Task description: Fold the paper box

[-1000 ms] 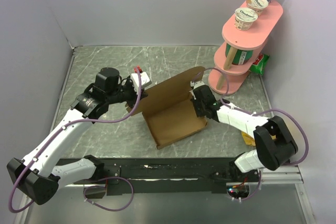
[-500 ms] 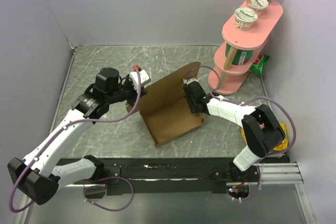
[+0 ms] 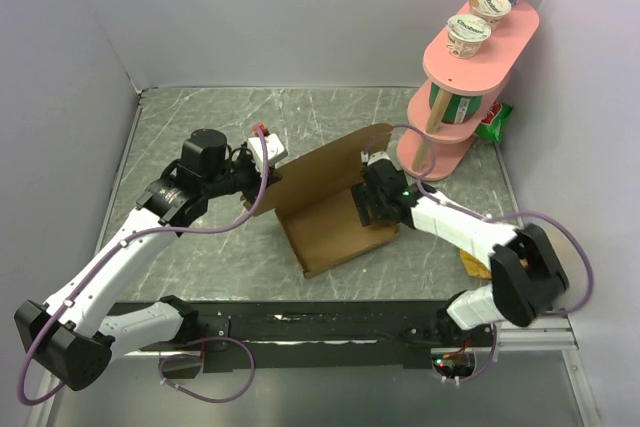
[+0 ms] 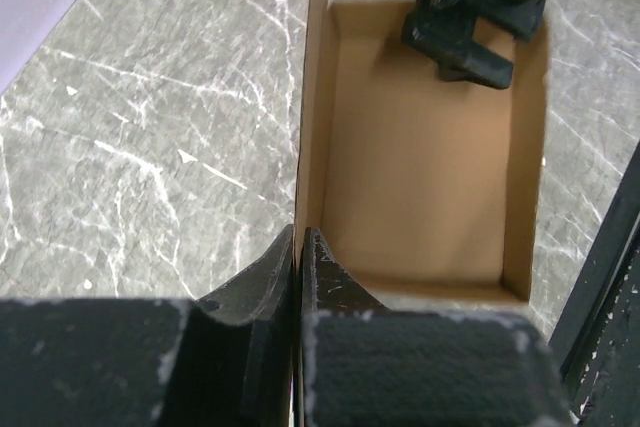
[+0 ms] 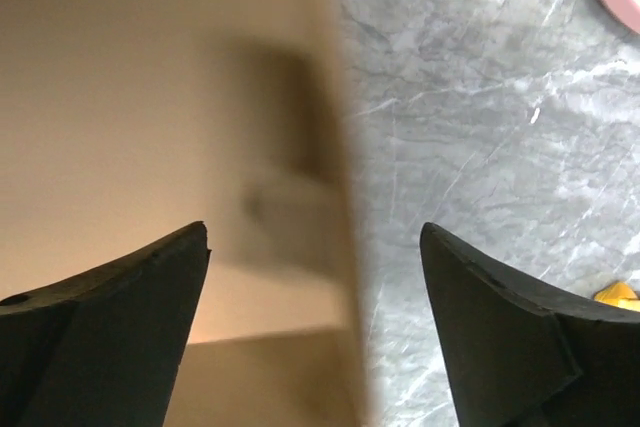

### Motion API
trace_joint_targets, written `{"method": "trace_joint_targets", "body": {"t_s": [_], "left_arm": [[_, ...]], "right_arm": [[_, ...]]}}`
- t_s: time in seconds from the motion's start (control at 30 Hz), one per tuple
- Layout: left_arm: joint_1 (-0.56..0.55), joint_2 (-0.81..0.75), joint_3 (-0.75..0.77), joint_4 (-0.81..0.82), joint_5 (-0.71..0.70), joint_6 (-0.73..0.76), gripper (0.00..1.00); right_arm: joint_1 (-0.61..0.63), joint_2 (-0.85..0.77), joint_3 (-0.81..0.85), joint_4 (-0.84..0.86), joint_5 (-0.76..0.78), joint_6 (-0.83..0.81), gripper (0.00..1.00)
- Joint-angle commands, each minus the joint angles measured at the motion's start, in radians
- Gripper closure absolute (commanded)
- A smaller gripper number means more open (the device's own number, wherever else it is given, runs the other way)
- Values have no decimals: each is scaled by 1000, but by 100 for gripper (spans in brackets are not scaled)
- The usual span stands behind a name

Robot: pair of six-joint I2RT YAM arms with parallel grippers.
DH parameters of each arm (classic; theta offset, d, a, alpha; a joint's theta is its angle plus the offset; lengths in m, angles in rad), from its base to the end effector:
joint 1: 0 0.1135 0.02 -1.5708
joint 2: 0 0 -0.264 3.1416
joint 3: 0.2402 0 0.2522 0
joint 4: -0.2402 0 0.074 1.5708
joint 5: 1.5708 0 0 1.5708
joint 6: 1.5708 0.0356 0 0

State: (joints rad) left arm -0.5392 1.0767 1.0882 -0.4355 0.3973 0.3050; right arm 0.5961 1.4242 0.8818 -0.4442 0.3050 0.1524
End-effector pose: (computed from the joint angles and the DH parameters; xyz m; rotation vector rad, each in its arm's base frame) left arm 0.1958 -0.1332 0.3648 1.0481 1.7042 -0.5464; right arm 0.2392 0.1493 0.2096 -0.4356 2.4544 -0.0825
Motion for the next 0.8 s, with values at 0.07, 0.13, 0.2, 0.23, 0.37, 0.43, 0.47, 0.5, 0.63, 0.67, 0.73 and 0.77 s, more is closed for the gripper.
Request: {"method": "trace_joint_targets", "body": {"t_s": [0.07, 0.13, 0.2, 0.23, 0.37, 0.43, 0.47, 0.5, 0.63, 0.67, 0.73, 0.77], "left_arm": [[-1, -21, 6, -5, 57, 34, 92], [-1, -21, 7, -16, 66, 40, 92], [1, -20, 10, -17, 89, 42, 92], [2, -20, 10, -16, 90, 37, 92], [5, 8, 29, -22, 48, 14, 94], [5, 19, 38, -40, 54, 20, 94], [7, 17, 41, -45, 55, 25, 94], [8, 12, 38, -48, 52, 32, 94], [34, -35, 38, -66, 124, 46, 96], [50, -40, 41, -71, 141, 48, 96], [61, -38, 52, -88, 184, 54, 96], [68, -35, 58, -100, 219, 55, 96]], "right_arm": [[-33, -313, -127, 159, -153, 30, 3], [-77, -405, -173, 235, -223, 16, 2], [-149, -461, -214, 289, -334, 0, 2], [-168, -475, -231, 300, -377, -22, 2], [-199, -478, -239, 297, -500, -82, 3], [-200, -505, -266, 321, -500, -77, 3], [-203, -522, -271, 326, -498, -79, 2], [-223, -553, -274, 329, -501, -83, 2], [-295, -585, -236, 308, -538, -125, 0], [-306, -599, -233, 312, -552, -145, 0], [-329, -622, -234, 356, -589, -171, 0], [-337, -646, -237, 373, -595, -181, 0]]}}
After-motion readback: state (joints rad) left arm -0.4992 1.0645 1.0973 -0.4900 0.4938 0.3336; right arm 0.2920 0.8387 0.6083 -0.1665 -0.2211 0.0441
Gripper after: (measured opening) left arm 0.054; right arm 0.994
